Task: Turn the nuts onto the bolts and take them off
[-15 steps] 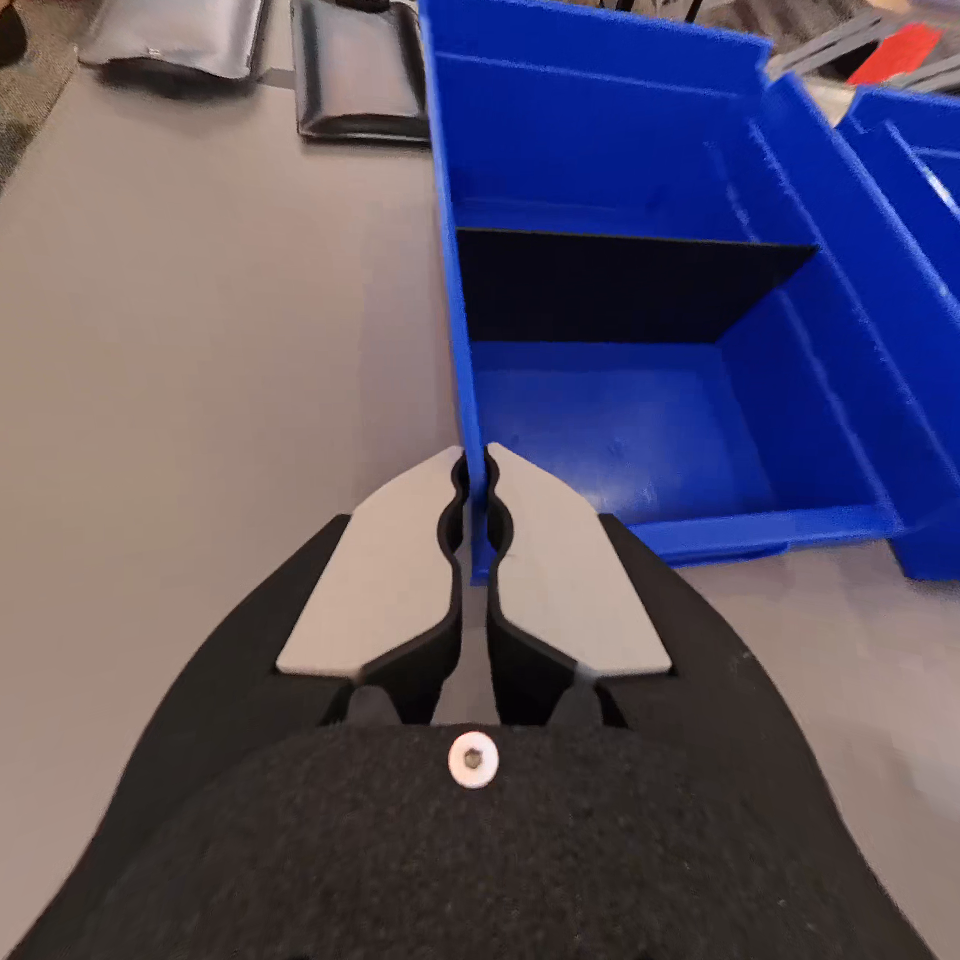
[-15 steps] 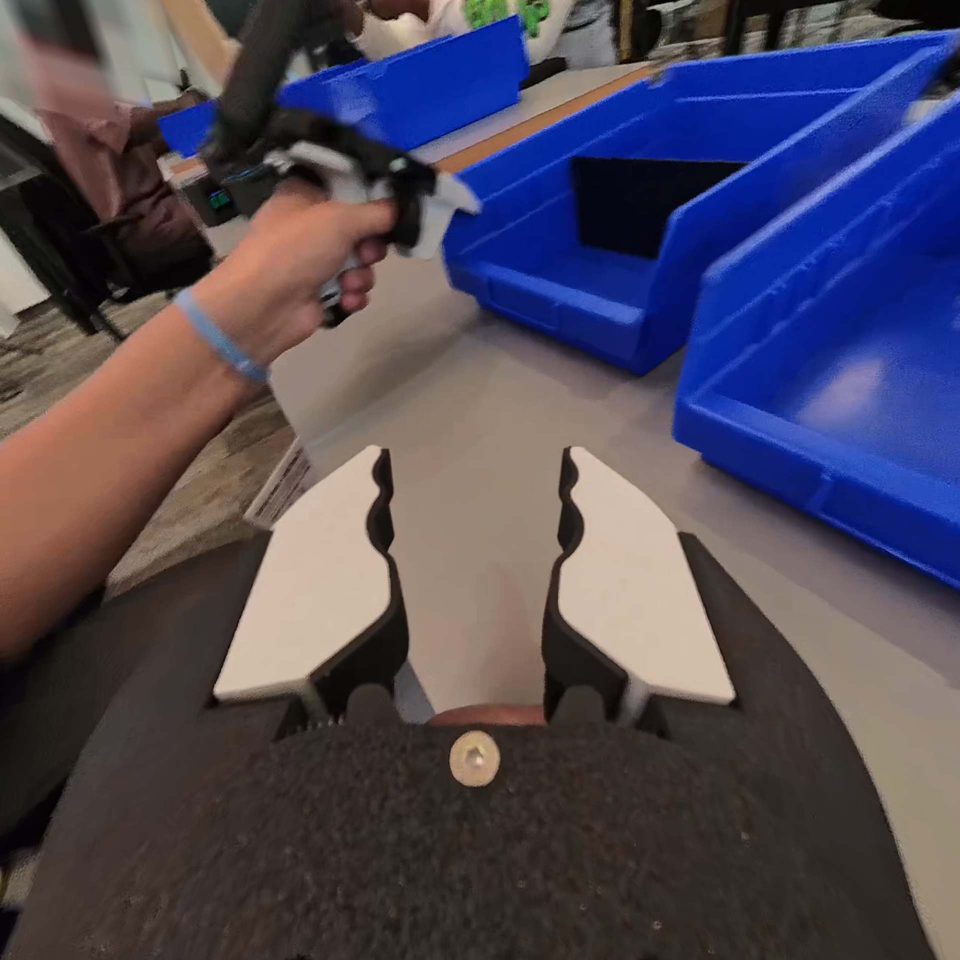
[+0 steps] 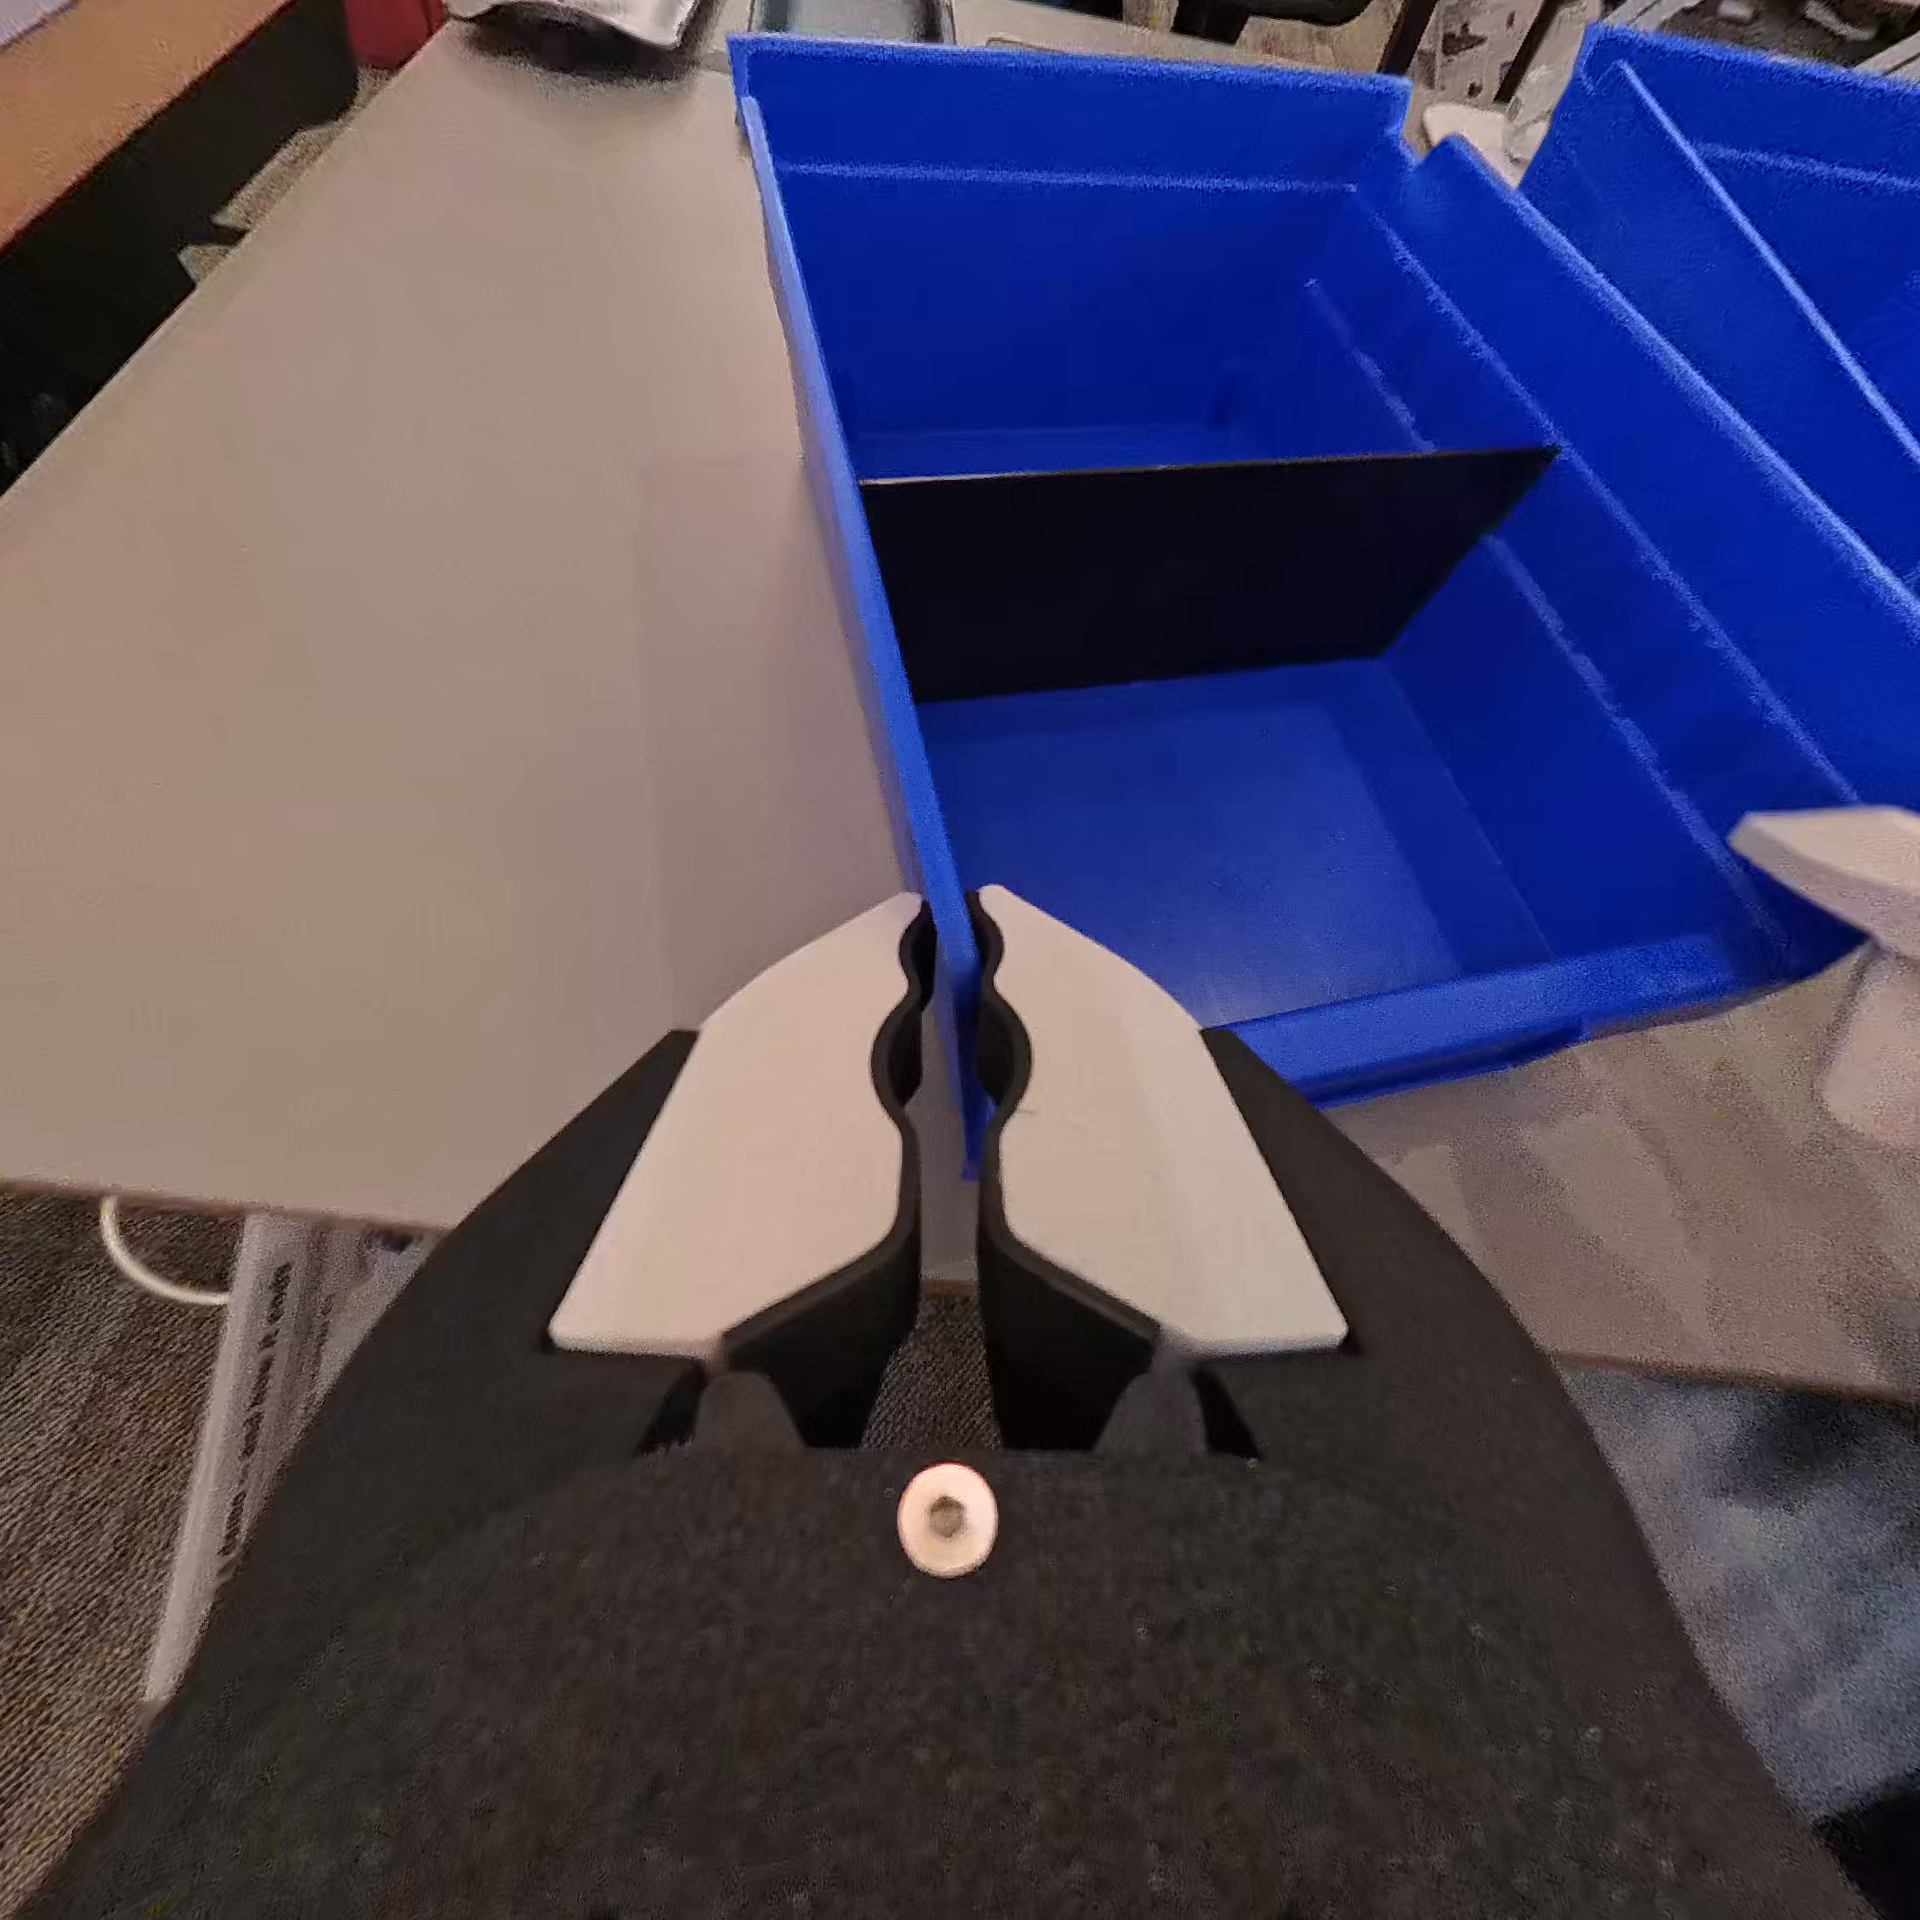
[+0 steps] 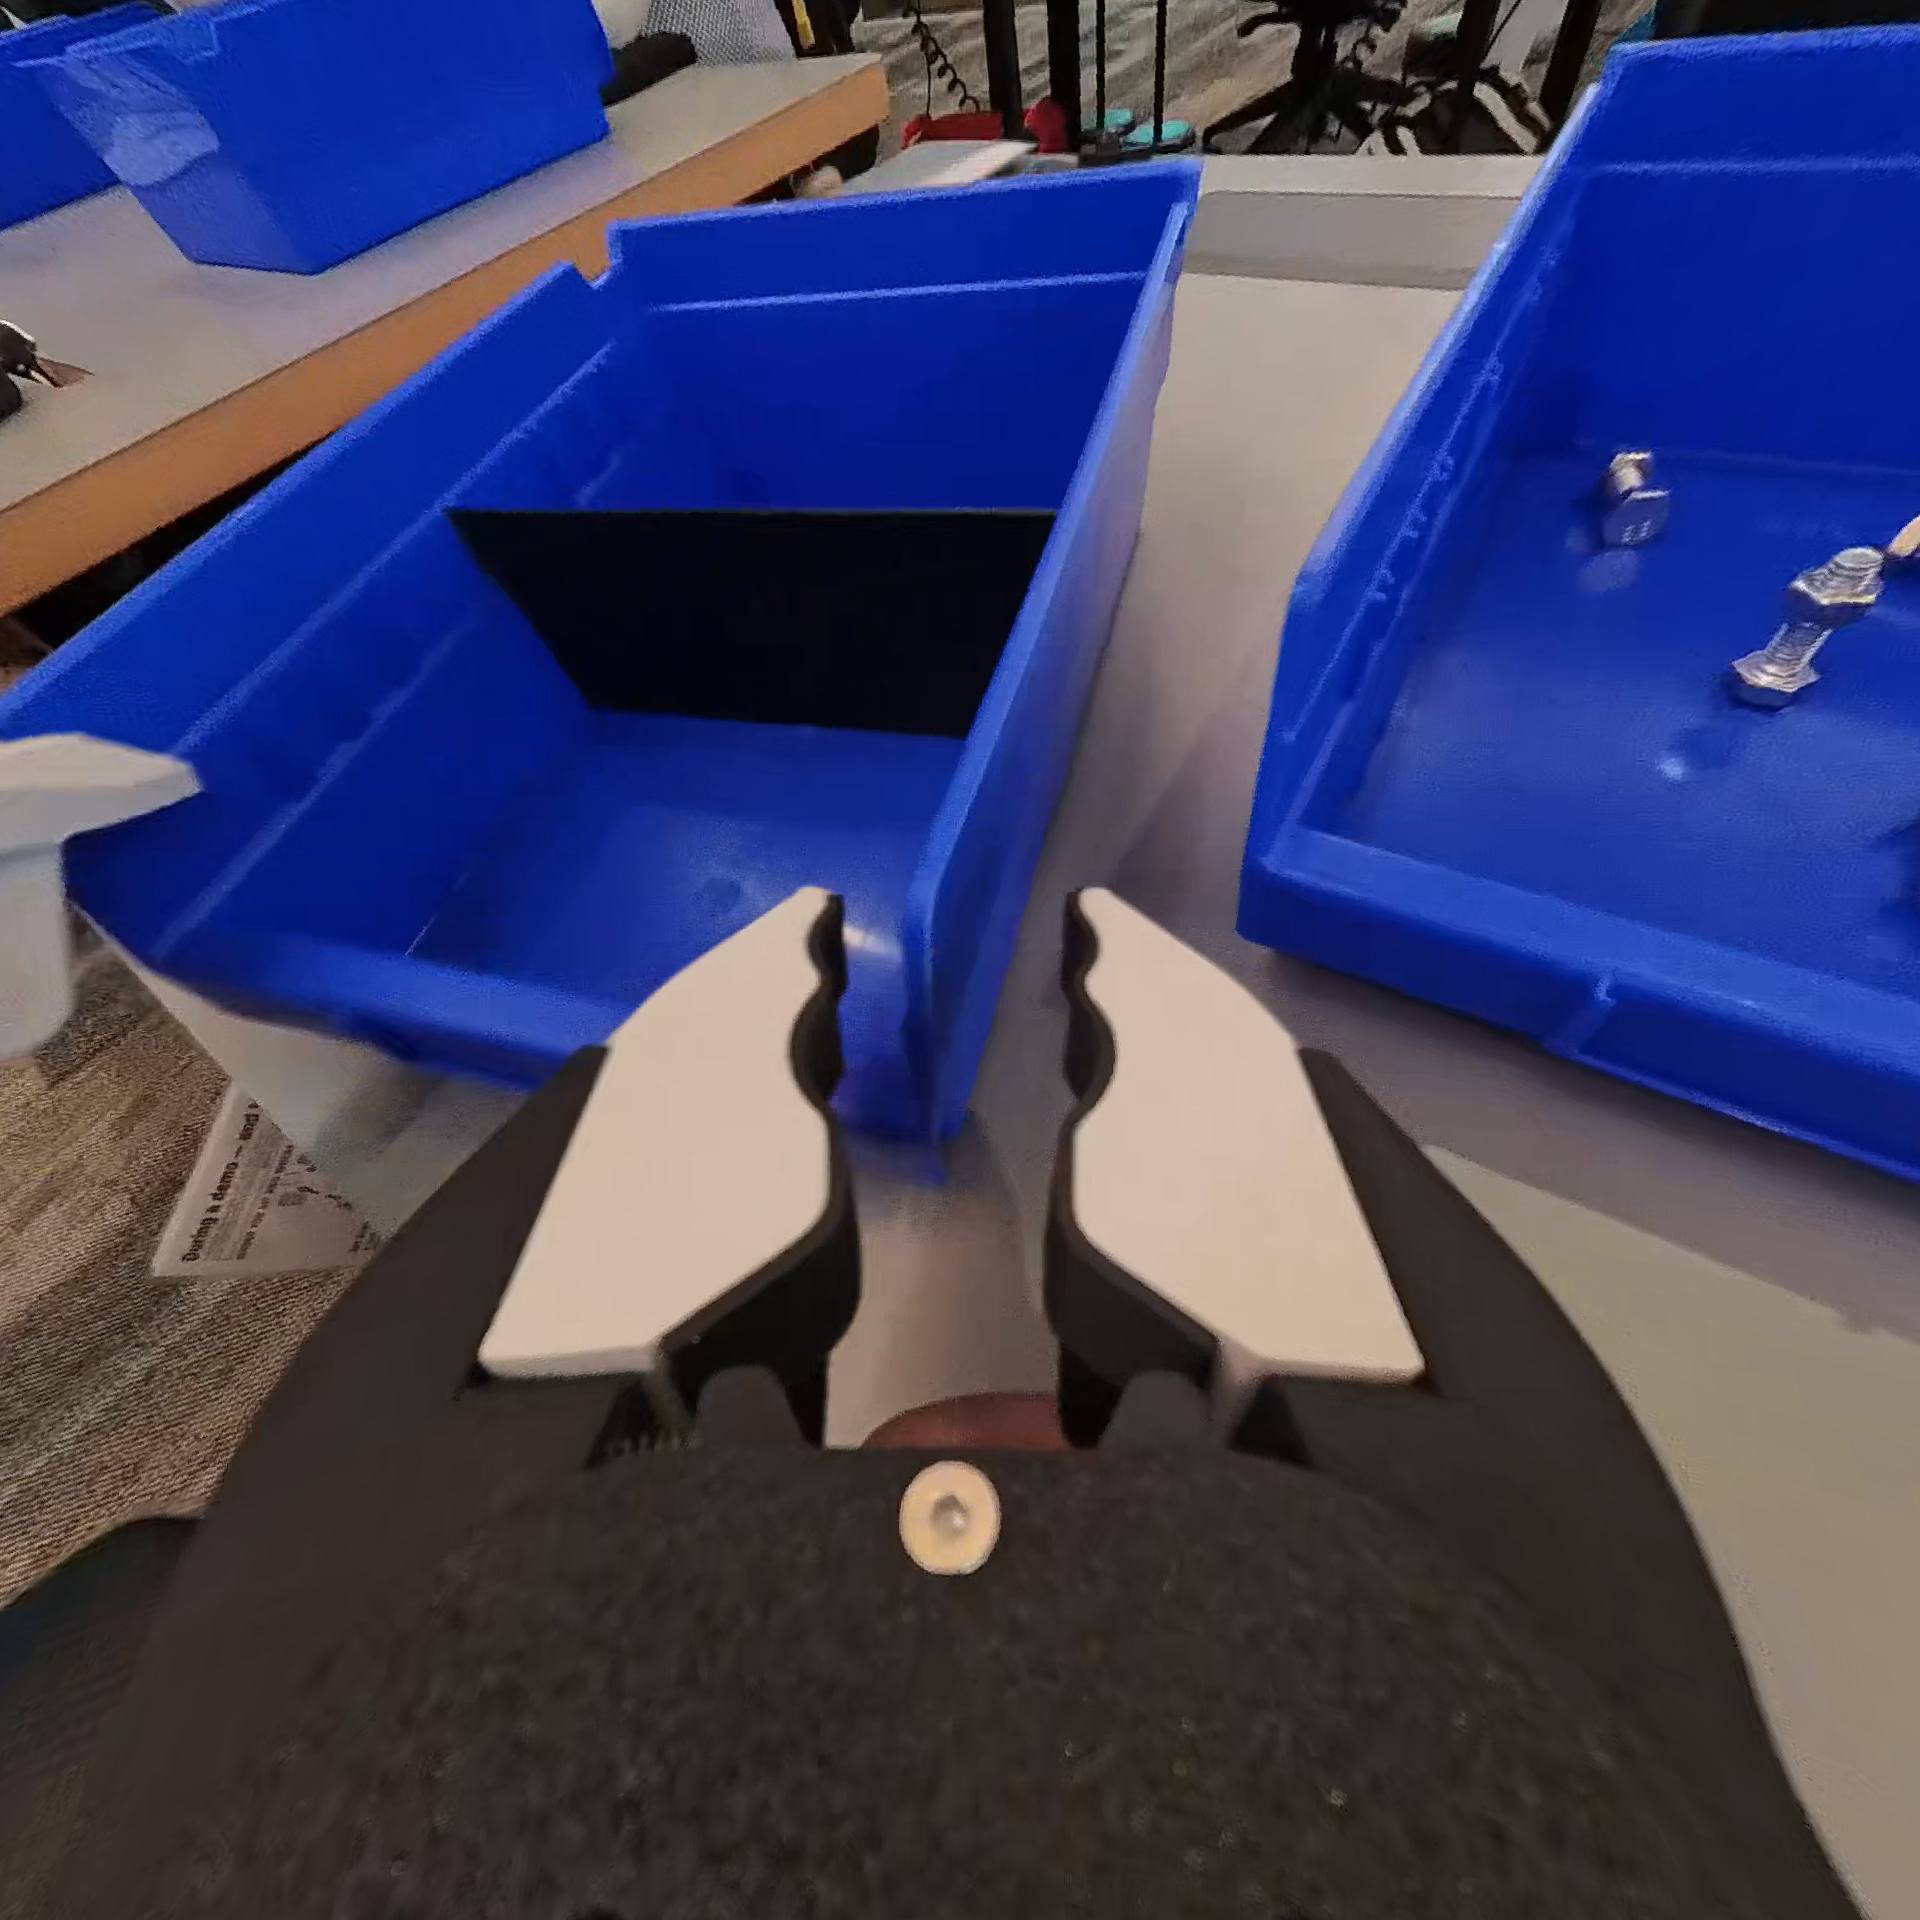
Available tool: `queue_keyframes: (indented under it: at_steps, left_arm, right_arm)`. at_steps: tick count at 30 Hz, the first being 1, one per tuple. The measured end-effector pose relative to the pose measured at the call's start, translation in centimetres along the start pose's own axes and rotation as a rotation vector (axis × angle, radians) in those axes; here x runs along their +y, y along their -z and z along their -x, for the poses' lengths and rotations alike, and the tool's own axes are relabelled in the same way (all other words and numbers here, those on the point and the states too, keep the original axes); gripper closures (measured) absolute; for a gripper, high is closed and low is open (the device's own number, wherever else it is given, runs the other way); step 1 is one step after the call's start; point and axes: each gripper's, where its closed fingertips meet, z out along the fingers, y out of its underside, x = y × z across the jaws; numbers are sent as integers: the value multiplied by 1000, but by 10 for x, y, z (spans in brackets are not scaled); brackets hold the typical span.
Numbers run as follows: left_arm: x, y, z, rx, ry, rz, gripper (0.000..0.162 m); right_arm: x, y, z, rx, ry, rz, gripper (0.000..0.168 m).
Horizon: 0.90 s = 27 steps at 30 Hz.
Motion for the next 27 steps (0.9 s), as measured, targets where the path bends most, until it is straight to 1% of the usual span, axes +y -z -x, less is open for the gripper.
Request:
queue_keyframes:
  at_steps: [2,5,7,9,12,15,18,20,22,24,26,27]
  left_arm:
    - [7,12,-2,-8,-7,-7,158]
    - [15,25,-5,-33,4,-25,158]
    - [17,32,-8,-69,-34,-51,158]
    - [14,39,-11,-104,-89,-74,158]
    - [-7,49,-29,-77,-108,-141,158]
    - [-51,54,-61,-25,-149,-221,158]
    - [-106,51,-117,57,-213,-310,157]
    - [-140,47,-167,105,-266,-366,157]
    - [-166,39,-225,181,-303,-383,157]
    - [-184,28,-290,268,-325,-392,157]
    - [-189,13,-356,357,-333,-369,156]
    - [-187,6,-390,400,-335,-353,156]
  right_arm:
    - [-1,-3,4,-4,22,-10,154]
    - [-2,0,5,30,65,4,160]
    - [-5,6,5,50,76,9,162]
    - [-15,14,5,61,97,-10,163]
    - [-46,33,-4,89,117,-84,164]
    - [-92,64,-28,144,133,-193,164]
    - [-143,106,-74,243,145,-298,164]
    - [-173,139,-115,325,147,-354,164]
    - [-196,175,-164,411,129,-396,165]
    - [-211,211,-217,490,88,-414,165]
    - [-216,246,-272,586,79,-402,165]
    - [-214,263,-300,630,78,-386,165]
